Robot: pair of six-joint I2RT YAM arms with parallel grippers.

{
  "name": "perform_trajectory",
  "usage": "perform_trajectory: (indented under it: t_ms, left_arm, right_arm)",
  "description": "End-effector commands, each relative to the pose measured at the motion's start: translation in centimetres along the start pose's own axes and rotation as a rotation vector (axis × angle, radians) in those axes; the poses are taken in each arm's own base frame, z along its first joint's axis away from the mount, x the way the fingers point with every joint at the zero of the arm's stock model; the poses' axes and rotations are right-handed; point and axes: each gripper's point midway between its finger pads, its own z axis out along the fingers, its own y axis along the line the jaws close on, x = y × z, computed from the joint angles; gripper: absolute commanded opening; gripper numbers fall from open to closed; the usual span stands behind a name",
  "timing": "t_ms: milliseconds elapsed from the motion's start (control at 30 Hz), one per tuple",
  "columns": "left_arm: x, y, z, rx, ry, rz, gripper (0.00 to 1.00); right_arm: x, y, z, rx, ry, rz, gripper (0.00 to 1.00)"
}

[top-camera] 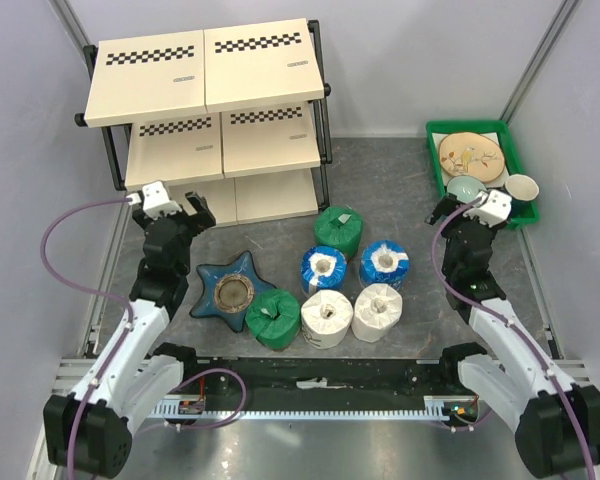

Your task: Place and organize the paper towels onto the shelf

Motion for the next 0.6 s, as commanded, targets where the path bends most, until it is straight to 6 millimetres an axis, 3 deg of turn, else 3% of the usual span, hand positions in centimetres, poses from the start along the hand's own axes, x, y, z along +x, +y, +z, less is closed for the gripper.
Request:
perform_trajectory:
  t_ms: [0, 67, 267, 367, 433, 567]
  left_arm:
    - [-1.8, 0.6, -2.0, -0.058, 0.034, -0.135, 1.0]
    - [-2.6, 0.2, -2.7, -0.028, 0.03, -0.148, 1.0]
    - [-4.0, -1.8, -4.3, 0.09, 0.065, -0.173, 0.99]
    - [-4.0, -3.3, -5.0, 0.163, 0.125, -0.174, 1.0]
    - [-2.3, -3.8, -5.4, 0.176, 0.231, -0.168, 1.0]
    - [-2.2, -5.4, -6.1, 0.246, 0.296, -0.207, 1.0]
  right_arm:
    - [-2.4, -0.5, -0.9, 0.035, 0.006, 0.025, 0.98]
    - [-2.0, -1.1, -1.1, 0.072, 0.046, 0.018, 0.98]
    - [-2.5, 0.1, -1.6, 0.04, 0.108, 0.082, 0.98]
    - [-1.8, 0.7, -1.9, 0.02, 0.178, 0.072, 0.98]
    - [-1.0, 1.6, -1.9, -0.013, 0.244, 0.054, 0.98]
    - [-0.2, 1.9, -2.1, -0.025, 0.301, 0.036, 0.98]
